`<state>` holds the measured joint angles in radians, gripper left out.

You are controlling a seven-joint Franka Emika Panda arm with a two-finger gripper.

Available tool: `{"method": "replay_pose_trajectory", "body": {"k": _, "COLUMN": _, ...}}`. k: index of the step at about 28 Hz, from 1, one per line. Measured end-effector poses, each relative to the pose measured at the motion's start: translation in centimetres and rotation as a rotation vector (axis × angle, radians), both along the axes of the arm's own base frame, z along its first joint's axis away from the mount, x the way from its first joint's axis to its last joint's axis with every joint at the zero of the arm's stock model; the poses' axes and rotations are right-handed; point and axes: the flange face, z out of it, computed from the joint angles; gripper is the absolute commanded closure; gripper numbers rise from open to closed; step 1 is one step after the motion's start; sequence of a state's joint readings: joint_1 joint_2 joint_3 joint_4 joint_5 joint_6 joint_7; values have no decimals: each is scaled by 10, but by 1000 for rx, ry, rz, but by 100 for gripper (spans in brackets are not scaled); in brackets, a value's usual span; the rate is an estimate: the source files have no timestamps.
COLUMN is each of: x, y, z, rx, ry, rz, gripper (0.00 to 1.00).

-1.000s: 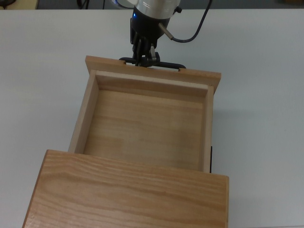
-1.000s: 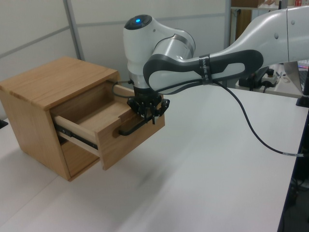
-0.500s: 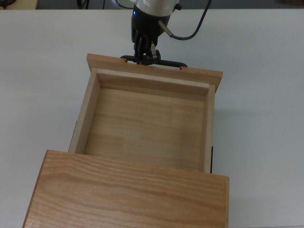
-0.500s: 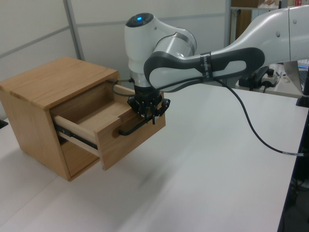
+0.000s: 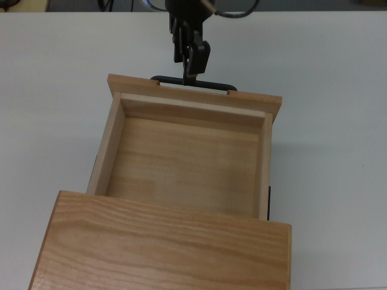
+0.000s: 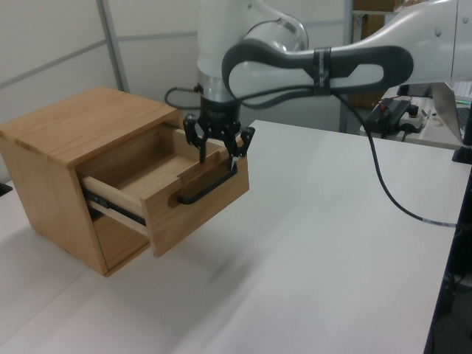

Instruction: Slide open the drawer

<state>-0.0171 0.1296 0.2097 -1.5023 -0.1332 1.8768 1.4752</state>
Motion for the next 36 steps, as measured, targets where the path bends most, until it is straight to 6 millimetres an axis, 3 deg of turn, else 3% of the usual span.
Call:
{"method": "replay_pose_trajectory", "body": {"k": 1, "x": 1, "y": -1, "z": 4, "rx": 12, "ry": -12, "rz": -3, "gripper": 1}}
{"method": "replay_pose_trajectory", "body": {"k": 10, "x": 4, "y": -10, "z": 38, "rx": 39, "ry": -93, "rz": 2, "gripper": 0}}
{"method": "replay_pose_trajectory", "body": {"k": 19, "x": 2, "y": -9, "z": 63, "rx": -6, "ry": -135, "rz": 169, "gripper": 0}}
{"method": "replay_pose_trajectory", "body": {"k": 26, "x": 0, "y": -4, "z": 62, "rx": -40, "ry": -117, "rz": 454, "gripper": 0}}
{"method": "replay_pose_trajectory", "body": {"k": 36, "x": -21, "y": 1, "z": 35, "rx": -107, "ry": 126, "rz": 962, "gripper": 0}}
